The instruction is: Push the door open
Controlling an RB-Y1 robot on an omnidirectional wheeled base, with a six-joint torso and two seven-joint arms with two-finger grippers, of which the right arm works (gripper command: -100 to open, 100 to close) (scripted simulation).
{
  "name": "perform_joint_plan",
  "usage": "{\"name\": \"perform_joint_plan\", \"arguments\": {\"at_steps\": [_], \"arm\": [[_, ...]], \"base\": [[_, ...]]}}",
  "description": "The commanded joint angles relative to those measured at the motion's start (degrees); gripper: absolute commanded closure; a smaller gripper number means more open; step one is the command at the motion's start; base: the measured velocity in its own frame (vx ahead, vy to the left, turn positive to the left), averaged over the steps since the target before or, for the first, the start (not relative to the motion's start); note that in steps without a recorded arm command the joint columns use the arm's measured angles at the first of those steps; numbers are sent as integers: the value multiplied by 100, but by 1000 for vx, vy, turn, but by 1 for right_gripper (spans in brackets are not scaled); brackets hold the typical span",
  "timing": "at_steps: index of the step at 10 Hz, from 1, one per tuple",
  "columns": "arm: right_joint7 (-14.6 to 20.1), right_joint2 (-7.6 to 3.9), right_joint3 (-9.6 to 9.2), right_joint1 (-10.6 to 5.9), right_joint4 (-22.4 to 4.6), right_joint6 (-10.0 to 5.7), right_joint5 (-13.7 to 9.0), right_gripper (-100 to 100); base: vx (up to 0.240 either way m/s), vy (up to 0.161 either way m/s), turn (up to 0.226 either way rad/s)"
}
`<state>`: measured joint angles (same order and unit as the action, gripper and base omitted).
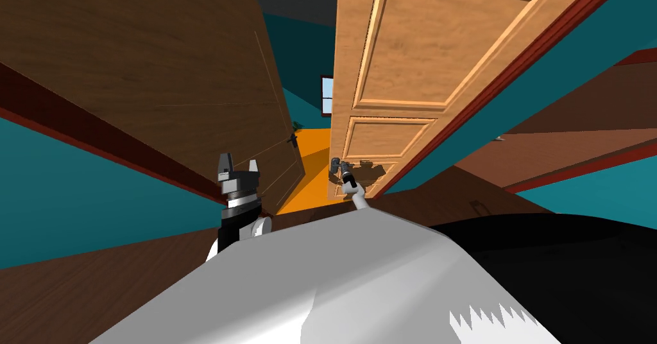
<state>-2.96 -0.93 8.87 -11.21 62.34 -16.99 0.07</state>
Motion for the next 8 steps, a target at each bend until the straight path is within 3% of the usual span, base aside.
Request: {"name": "perform_joint_plan", "arguments": {"at_steps": [1,8], "arm": [[-58,-88,171,-103,-83,-107,-12,100],[-210,-187,593,-129,-85,-114,-60,100]], "base": [[186,75,-51],[155,63,-74]]}}
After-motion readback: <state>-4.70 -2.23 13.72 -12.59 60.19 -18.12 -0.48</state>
